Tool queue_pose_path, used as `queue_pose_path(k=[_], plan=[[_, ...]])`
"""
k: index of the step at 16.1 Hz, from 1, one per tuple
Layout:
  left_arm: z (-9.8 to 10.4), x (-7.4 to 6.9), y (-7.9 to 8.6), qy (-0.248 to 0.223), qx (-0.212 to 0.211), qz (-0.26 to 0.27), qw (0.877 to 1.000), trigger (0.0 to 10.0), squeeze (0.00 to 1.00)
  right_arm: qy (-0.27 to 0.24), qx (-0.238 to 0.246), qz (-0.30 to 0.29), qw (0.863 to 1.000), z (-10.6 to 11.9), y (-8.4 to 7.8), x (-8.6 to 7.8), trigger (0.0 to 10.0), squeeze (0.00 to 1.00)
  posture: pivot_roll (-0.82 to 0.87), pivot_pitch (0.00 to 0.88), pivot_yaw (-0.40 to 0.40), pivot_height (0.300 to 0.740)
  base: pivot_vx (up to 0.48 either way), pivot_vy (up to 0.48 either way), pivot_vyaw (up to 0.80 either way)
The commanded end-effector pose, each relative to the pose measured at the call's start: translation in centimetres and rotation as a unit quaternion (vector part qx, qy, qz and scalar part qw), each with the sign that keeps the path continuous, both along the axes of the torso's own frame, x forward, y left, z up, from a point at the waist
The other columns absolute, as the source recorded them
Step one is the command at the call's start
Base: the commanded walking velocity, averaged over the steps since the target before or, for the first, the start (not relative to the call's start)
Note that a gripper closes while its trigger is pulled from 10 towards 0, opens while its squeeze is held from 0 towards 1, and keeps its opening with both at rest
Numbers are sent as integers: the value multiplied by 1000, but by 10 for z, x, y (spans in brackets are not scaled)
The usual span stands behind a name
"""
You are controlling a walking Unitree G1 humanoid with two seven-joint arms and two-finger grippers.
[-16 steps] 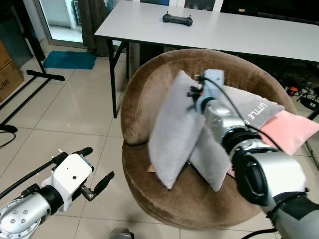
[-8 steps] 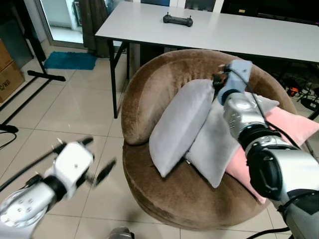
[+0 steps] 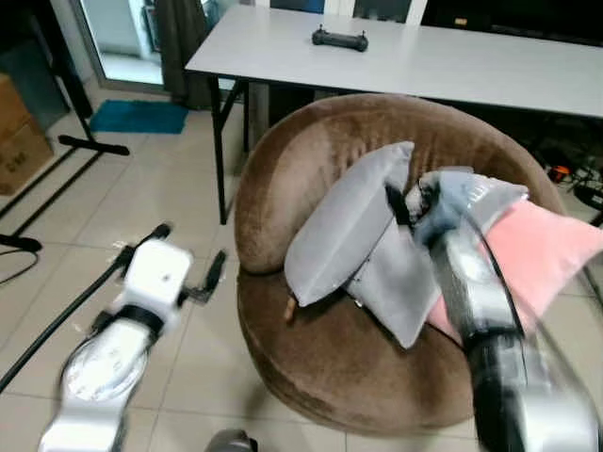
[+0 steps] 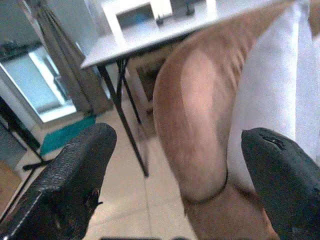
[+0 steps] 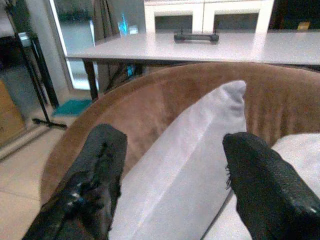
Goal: Move the pillow to the sofa from floor
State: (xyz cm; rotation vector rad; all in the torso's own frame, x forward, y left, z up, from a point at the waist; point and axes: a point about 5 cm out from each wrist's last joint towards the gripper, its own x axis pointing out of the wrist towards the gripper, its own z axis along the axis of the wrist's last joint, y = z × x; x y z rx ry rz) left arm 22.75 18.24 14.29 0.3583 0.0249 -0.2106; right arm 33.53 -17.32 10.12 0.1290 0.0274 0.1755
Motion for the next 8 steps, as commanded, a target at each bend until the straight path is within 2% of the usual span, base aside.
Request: queue_pose_path(k=[1, 2, 3, 5, 6, 8], plan=[[-4, 5, -4, -5, -12, 4, 1000, 10000, 0, -25, 7, -13, 1000, 17, -1, -14, 10000, 1000, 65, 0, -14, 740, 0, 0, -800], [-4, 7, -5, -7, -16, 6, 1000, 10000, 0, -24, 6, -18, 1000, 16, -1, -21, 10000, 1000, 60, 0, -12, 740, 0, 0, -800], [-5, 10, -6, -13, -25, 11, 1000, 10000, 0, -15, 7, -32, 999, 12, 0, -36, 10000, 1000, 46, 0, -14, 740, 0, 0, -800], [-7, 10, -6, -20, -32, 30, 999, 10000, 0, 11, -17, -48, 999, 4, 1, -57, 10000, 1000, 42, 0, -34, 740, 0, 0, -800], [-8, 8, -5, -22, -38, 42, 998, 10000, 0, 28, -15, -49, 998, 1, 2, -64, 10000, 1000, 48, 0, -41, 740, 0, 0, -800], [-9, 8, -4, -24, -40, 55, 997, 10000, 0, 46, -33, -36, 998, -3, 7, -67, 10000, 1000, 64, 0, -54, 740, 0, 0, -800]])
